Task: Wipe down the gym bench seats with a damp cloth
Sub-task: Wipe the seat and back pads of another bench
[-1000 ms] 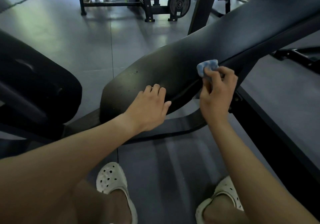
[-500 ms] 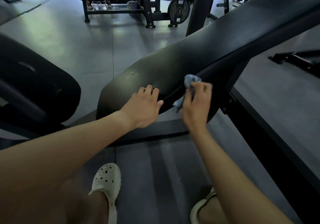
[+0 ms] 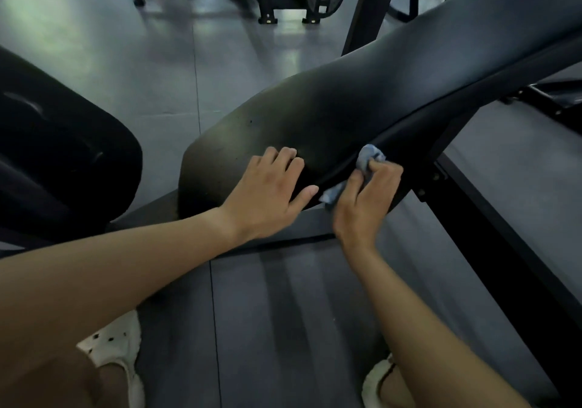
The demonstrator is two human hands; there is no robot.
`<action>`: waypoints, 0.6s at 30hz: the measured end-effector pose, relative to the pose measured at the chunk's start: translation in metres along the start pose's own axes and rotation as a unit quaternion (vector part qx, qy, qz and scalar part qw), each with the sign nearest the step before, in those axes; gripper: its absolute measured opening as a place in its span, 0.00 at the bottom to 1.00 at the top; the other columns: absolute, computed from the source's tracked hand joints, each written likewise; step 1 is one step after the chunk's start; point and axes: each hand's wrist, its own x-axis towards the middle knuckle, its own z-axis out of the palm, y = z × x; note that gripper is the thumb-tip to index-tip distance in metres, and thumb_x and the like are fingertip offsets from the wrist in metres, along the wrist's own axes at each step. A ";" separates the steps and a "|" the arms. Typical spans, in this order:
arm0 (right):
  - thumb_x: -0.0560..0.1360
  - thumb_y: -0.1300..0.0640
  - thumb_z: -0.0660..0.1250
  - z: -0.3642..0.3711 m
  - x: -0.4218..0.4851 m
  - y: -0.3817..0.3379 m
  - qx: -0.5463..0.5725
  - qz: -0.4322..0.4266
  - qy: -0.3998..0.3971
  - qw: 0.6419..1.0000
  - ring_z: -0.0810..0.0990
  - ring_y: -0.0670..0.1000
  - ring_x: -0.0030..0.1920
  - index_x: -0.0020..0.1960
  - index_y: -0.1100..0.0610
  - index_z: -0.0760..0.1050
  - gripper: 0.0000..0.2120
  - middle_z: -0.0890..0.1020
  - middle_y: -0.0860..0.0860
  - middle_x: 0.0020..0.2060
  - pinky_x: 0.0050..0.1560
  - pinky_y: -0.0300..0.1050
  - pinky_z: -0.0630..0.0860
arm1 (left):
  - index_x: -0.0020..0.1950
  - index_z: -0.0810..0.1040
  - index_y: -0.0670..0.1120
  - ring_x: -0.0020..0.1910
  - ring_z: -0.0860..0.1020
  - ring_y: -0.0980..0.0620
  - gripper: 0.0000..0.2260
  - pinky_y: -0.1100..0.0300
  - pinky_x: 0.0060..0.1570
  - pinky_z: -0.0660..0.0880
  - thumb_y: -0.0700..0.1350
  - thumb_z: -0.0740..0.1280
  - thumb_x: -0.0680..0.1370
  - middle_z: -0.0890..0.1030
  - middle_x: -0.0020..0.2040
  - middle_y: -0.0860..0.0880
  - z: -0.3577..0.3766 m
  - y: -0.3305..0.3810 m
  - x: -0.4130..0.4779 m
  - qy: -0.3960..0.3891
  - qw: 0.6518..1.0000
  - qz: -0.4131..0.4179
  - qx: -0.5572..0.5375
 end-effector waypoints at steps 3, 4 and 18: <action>0.78 0.65 0.59 0.000 0.026 0.000 -0.008 0.010 0.048 0.999 0.71 0.54 0.51 0.51 0.59 0.69 0.04 0.68 0.51 0.51 0.53 0.48 0.71 | 0.67 0.74 0.41 0.60 0.73 0.43 0.28 0.46 0.56 0.74 0.62 0.52 0.84 0.74 0.67 0.42 0.001 -0.009 0.002 0.000 1.000 0.019 -0.013; 0.78 0.66 0.59 0.002 0.032 0.000 -0.004 0.021 0.067 0.997 0.71 0.54 0.51 0.52 0.60 0.69 0.04 0.68 0.52 0.51 0.53 0.46 0.70 | 0.68 0.74 0.41 0.60 0.73 0.43 0.28 0.47 0.57 0.74 0.62 0.52 0.84 0.74 0.68 0.42 0.001 -0.011 0.001 0.002 1.000 0.025 -0.014; 0.80 0.62 0.63 0.026 -0.079 -0.051 -0.034 0.039 0.006 0.999 0.69 0.50 0.47 0.49 0.50 0.62 0.11 0.67 0.49 0.48 0.47 0.45 0.71 | 0.81 0.62 0.43 0.80 0.61 0.46 0.26 0.47 0.77 0.63 0.53 0.56 0.85 0.62 0.81 0.43 -0.011 -0.031 -0.034 -0.040 0.993 0.065 -0.090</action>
